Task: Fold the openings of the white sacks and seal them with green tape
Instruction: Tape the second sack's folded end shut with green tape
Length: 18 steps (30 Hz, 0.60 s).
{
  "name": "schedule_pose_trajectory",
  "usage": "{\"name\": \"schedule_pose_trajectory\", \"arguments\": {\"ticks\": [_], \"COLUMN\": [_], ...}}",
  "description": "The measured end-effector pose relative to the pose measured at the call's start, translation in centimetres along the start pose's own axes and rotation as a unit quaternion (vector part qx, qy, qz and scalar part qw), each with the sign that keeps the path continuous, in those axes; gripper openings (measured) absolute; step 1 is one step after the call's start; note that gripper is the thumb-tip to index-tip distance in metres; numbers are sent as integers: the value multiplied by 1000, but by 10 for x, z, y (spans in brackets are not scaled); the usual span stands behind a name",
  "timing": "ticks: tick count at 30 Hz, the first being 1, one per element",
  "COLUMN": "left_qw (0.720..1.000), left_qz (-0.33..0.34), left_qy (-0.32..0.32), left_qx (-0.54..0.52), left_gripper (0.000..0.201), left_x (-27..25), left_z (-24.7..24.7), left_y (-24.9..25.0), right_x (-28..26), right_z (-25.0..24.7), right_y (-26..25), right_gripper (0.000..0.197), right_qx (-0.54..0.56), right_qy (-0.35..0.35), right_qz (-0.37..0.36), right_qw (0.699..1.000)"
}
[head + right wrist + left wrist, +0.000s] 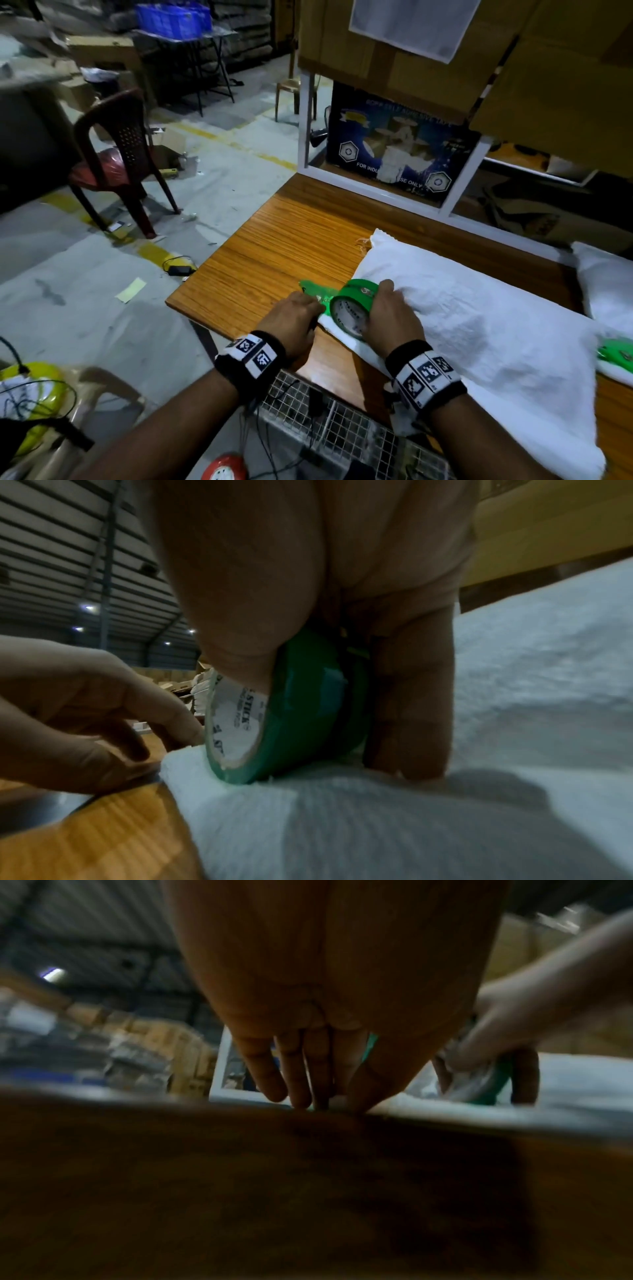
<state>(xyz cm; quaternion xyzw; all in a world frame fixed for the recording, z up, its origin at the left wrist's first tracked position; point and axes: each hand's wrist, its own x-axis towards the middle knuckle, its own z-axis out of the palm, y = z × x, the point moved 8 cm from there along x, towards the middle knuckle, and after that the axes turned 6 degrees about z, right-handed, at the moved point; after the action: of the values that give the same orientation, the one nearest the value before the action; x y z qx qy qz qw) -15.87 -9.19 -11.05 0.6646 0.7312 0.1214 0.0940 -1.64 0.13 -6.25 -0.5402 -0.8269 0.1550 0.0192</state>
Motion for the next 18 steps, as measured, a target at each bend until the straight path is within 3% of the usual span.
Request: {"name": "schedule_pose_trajectory", "arguments": {"ticks": [6, 10, 14, 18], "left_qw": [993, 987, 982, 970], "left_qz": [-38, -61, -70, -94], "left_qy": [107, 150, 172, 224], "left_qx": [8, -7, 36, -16], "left_gripper": [27, 39, 35, 43], "left_x": [-4, -8, -6, -12], "left_z": [-4, 0, 2, 5], "left_y": [12, 15, 25, 27], "right_x": [-17, -15, -7, -7], "right_z": [0, 0, 0, 3], "right_y": [20, 20, 22, 27], "right_gripper": [57, 54, 55, 56], "right_qx": [7, 8, 29, 68], "right_qy": [19, 19, -2, -16], "right_qz": [-6, -13, -2, -3], "right_qw": [1000, 1000, 1000, 998]}}
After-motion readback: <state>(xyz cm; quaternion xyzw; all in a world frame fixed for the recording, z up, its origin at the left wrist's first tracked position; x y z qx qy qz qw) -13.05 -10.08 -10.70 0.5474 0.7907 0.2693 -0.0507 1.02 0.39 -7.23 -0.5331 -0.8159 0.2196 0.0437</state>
